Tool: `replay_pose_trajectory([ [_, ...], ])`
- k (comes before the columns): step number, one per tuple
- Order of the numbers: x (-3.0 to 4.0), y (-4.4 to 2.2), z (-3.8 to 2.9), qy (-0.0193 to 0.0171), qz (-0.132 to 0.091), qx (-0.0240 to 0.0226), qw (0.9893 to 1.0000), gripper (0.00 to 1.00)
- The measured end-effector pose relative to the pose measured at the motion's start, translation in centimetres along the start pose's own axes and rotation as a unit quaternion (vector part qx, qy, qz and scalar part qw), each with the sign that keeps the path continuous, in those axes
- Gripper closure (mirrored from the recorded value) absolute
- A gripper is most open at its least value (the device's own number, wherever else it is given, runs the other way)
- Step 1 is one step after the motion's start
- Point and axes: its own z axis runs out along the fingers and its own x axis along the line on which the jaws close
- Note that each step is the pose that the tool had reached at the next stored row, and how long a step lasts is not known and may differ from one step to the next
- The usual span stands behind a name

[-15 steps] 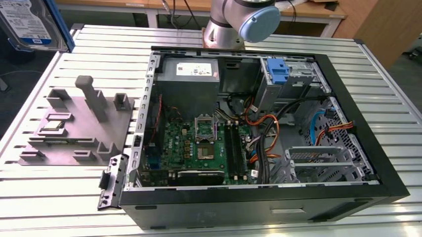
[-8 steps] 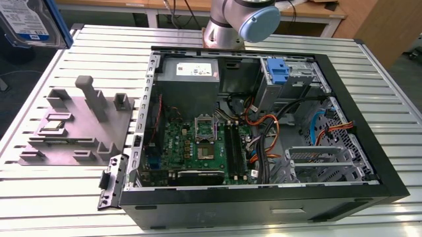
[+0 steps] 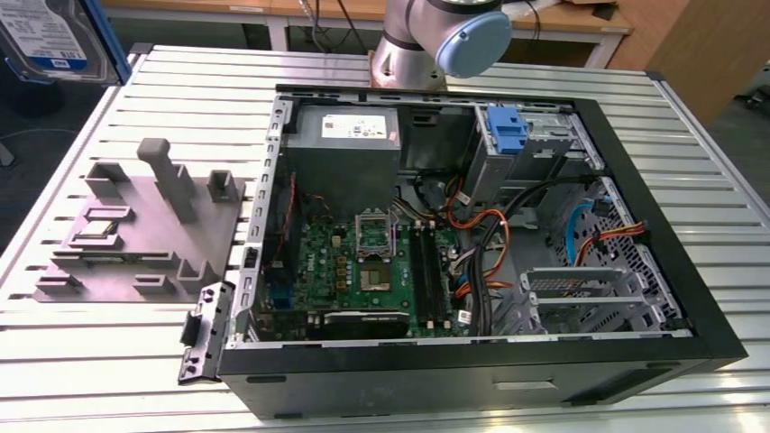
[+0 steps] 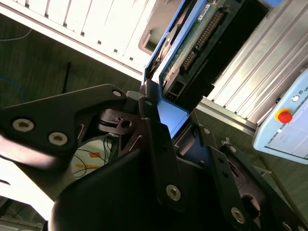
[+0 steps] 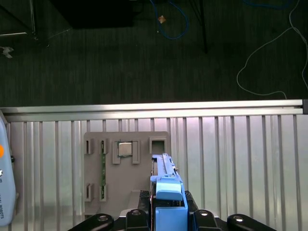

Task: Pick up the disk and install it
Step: 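Pick up the disk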

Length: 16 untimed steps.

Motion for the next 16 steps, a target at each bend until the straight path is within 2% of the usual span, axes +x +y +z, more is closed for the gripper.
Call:
replay_pose_trajectory([
  [16,-0.03,-0.55,-0.04,0.0000,0.000,0.0000,1.0000,0.64],
])
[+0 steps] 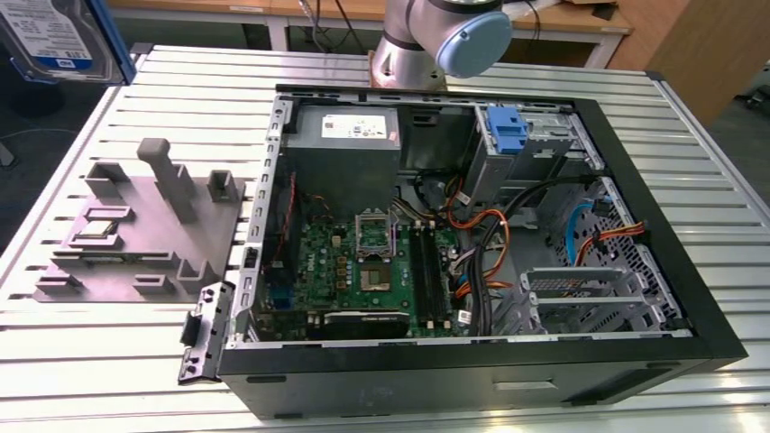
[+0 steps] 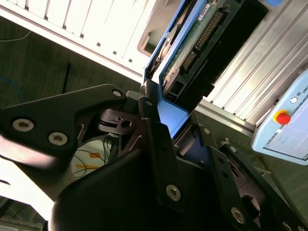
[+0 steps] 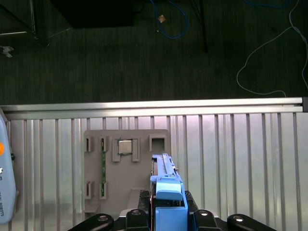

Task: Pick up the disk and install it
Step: 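Pick up the disk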

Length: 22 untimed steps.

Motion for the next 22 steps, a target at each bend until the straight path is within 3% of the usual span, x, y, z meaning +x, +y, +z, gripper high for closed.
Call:
replay_pose_trajectory([
  [22,-0.03,-0.81,-0.01,0.0000,0.000,0.0000,1.0000,0.64],
])
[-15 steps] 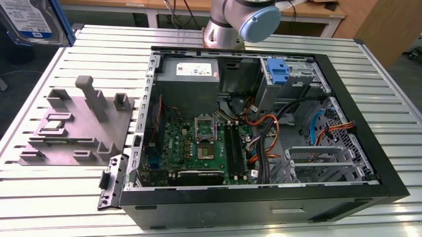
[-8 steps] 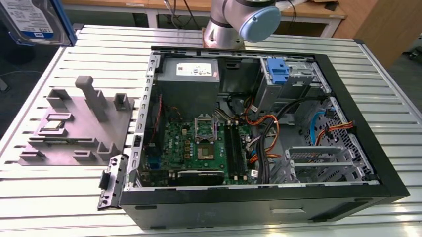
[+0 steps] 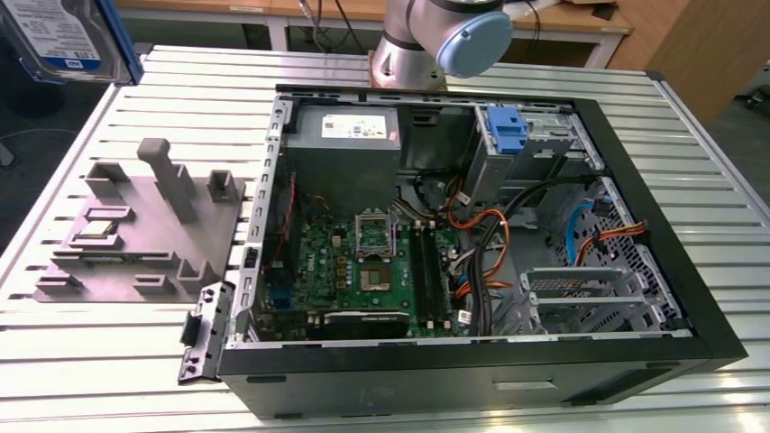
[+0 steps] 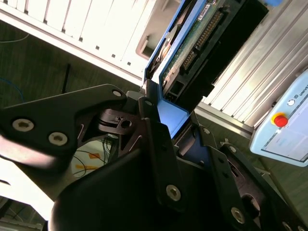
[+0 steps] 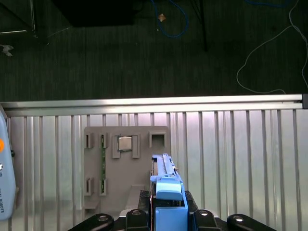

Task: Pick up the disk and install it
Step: 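Pick up the disk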

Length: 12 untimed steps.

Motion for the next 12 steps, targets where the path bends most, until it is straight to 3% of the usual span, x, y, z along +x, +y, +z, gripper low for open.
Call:
replay_pose_trajectory([
  [12,-0.02,-0.39,-0.01,0.0000,0.000,0.0000,1.0000,0.64],
])
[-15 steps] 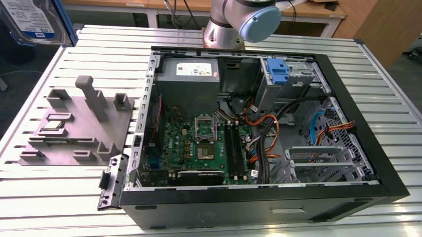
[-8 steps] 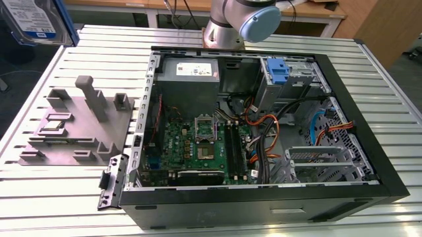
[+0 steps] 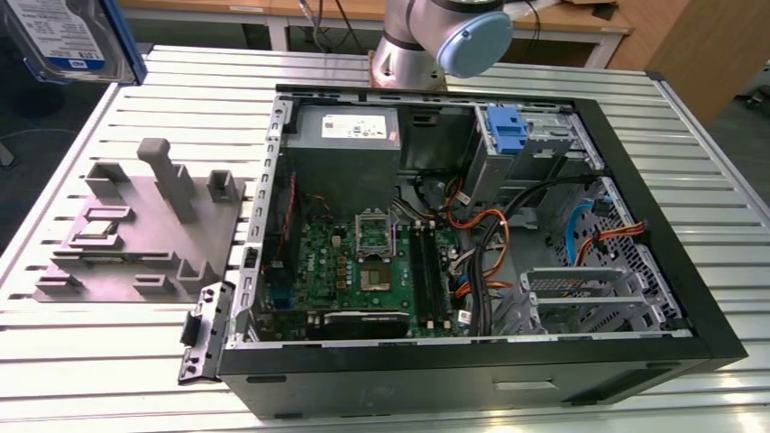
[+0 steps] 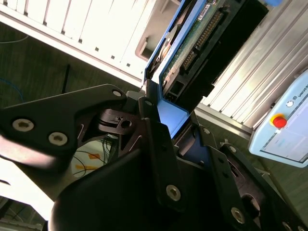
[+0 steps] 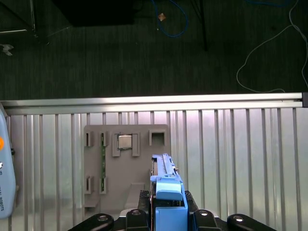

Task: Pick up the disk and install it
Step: 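Pick up the disk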

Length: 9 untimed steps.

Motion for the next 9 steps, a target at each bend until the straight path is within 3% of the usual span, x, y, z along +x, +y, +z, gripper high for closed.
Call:
replay_pose_trajectory([
  [9,-0.03,-0.60,-0.01,0.0000,0.000,0.0000,1.0000,0.64],
])
